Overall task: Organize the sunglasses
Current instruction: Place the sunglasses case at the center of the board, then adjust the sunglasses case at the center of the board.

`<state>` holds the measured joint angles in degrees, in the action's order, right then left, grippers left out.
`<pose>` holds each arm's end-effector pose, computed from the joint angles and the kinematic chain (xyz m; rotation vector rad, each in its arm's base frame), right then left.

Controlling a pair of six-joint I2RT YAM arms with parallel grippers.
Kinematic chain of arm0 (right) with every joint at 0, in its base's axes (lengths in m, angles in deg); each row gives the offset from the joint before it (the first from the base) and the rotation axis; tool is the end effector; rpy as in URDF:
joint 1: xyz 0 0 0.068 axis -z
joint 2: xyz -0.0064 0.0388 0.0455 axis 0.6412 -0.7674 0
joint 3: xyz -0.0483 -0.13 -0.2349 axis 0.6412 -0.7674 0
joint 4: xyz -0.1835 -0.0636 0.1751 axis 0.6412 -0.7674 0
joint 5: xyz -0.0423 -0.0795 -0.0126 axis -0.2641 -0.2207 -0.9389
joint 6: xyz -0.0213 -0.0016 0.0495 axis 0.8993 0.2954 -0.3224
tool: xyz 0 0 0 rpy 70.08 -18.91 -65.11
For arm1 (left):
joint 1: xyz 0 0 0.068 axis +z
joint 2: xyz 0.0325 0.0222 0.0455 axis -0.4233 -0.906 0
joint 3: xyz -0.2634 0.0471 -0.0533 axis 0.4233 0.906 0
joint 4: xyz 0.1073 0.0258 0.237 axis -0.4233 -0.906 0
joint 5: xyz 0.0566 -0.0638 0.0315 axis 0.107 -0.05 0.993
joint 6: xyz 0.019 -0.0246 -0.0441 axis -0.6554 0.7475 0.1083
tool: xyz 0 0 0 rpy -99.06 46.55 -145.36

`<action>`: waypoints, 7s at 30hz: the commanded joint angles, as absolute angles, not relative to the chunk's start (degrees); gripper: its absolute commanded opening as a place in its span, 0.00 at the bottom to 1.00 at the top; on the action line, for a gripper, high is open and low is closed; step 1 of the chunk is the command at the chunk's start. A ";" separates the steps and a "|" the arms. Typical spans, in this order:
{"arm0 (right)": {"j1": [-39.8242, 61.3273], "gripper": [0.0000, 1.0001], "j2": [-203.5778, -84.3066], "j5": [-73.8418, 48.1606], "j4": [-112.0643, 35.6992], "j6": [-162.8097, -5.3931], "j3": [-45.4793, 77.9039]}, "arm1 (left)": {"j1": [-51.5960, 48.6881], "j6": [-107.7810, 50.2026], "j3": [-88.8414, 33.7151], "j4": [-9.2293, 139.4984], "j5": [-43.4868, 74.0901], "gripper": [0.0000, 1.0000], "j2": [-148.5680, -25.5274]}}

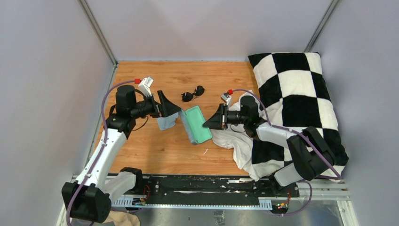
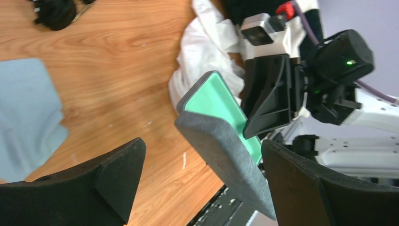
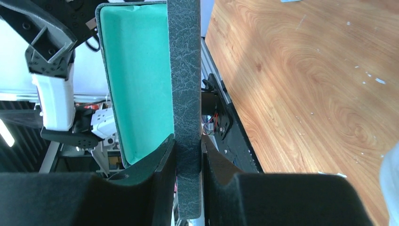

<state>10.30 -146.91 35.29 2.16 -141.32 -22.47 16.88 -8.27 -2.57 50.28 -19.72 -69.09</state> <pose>0.2434 0.1721 0.2254 -0.2839 2.0921 1.9201 0.2160 -0.0557 0.3122 0.0981 2.0485 -1.1906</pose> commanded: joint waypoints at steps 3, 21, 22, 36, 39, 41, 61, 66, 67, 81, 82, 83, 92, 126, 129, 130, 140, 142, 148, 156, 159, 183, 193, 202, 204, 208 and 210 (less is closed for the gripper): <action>10.11 0.00 -144.71 27.24 -5.32 -138.36 -23.22 | 17.22 -15.26 -6.47 34.32 -6.41 1.00 -66.31; 1.60 0.00 -160.67 12.87 -1.71 -140.66 -17.22 | 17.22 -12.40 -6.40 29.90 6.81 1.00 -62.80; 1.42 0.00 -161.65 12.77 -0.70 -141.15 -17.16 | 17.22 -12.44 -6.45 29.63 7.24 1.00 -62.68; -3.05 0.00 -175.19 4.89 7.40 -148.52 -13.02 | 17.22 -11.75 -6.00 30.08 7.09 1.00 -63.43; -3.95 0.00 -177.32 3.84 6.70 -148.94 -12.20 | 17.22 -11.89 -5.86 29.87 7.14 1.00 -63.48; -4.26 0.00 -178.60 4.30 5.39 -148.78 -10.98 | 17.22 -11.76 -5.68 30.01 7.00 1.00 -63.62; -4.09 0.79 -155.74 -11.20 -33.11 -121.96 -3.22 | 17.22 -12.17 -4.85 30.40 7.19 1.00 -64.59; -3.53 0.78 -148.21 -16.31 -42.06 -114.88 -1.72 | 17.22 -12.07 -4.62 29.79 9.35 1.00 -64.73; -3.50 0.78 -146.73 -16.94 -43.13 -113.92 -1.96 | 17.22 -12.07 -4.73 29.38 10.03 1.00 -64.99; -11.09 0.65 -152.14 -10.91 -44.64 -112.95 2.55 | 17.22 -9.58 -2.24 26.89 16.66 0.99 -65.85; -11.78 0.67 -153.89 -10.91 -44.40 -113.01 3.67 | 17.22 -9.67 -2.24 26.72 16.72 0.99 -65.45; -12.17 0.68 -155.89 -10.74 -44.35 -113.29 4.90 | 17.22 -9.71 -2.24 26.51 16.89 0.99 -65.15; -12.33 0.62 -168.63 -7.52 -43.71 -115.57 11.74 | 17.22 -9.80 -1.51 26.79 15.72 0.99 -64.46; -12.54 0.04 -167.80 -44.29 -66.12 -94.15 22.59 | 17.22 -11.31 -1.06 26.82 14.96 1.00 -65.14; -12.59 0.04 -168.58 -49.49 -67.08 -91.04 24.37 | 17.22 -11.20 -1.07 26.74 14.70 1.00 -64.97; -12.59 0.04 -168.90 -50.75 -67.18 -89.85 24.88 | 17.22 -11.20 -0.97 26.69 14.79 1.00 -64.90; -12.85 0.07 -174.59 -53.21 -65.88 -80.67 29.29 | 17.22 -11.10 -0.25 26.55 14.25 1.00 -65.03; -13.46 0.07 -174.93 -53.19 -64.09 -77.78 28.59 | 17.22 -11.22 -0.09 26.39 14.31 1.00 -65.15; -14.76 0.24 -176.09 -51.80 -62.81 -72.28 28.57 | 17.22 -10.71 0.39 27.01 14.04 1.00 -65.19; -14.71 0.61 -172.73 -46.70 -63.85 -75.79 28.87 | 17.22 -10.70 0.46 26.82 14.09 1.00 -65.25; -14.53 0.63 -171.19 -46.38 -64.22 -76.43 29.31 | 17.22 -10.58 0.48 26.82 13.91 1.00 -65.23; -10.22 0.00 -180.83 -26.56 -64.22 -88.35 32.48 | 17.22 -11.20 1.18 26.08 14.67 1.00 -64.09; -10.44 0.00 -182.22 -24.12 -63.51 -88.60 32.53 | 17.22 -11.20 0.89 26.70 14.24 1.00 -65.15; -12.91 0.00 -183.39 -27.29 -64.02 -86.17 35.38 | 17.22 -11.38 0.22 25.74 14.87 1.00 -64.48; -14.21 0.00 -182.52 -29.49 -64.74 -85.56 36.63 | 17.22 -11.31 0.43 25.79 15.03 1.00 -64.22; -15.94 0.01 -177.02 -32.85 -65.41 -85.27 37.66 | 17.22 -10.74 0.67 26.87 14.19 1.00 -65.18; -16.01 0.05 -173.26 -33.43 -65.28 -85.94 36.93 | 17.22 -10.45 0.31 27.22 13.84 1.00 -66.13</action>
<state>-14.73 -180.97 -29.37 -63.43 -86.35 35.67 16.99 -10.83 0.53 26.72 14.35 -64.96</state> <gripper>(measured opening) 0.026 0.994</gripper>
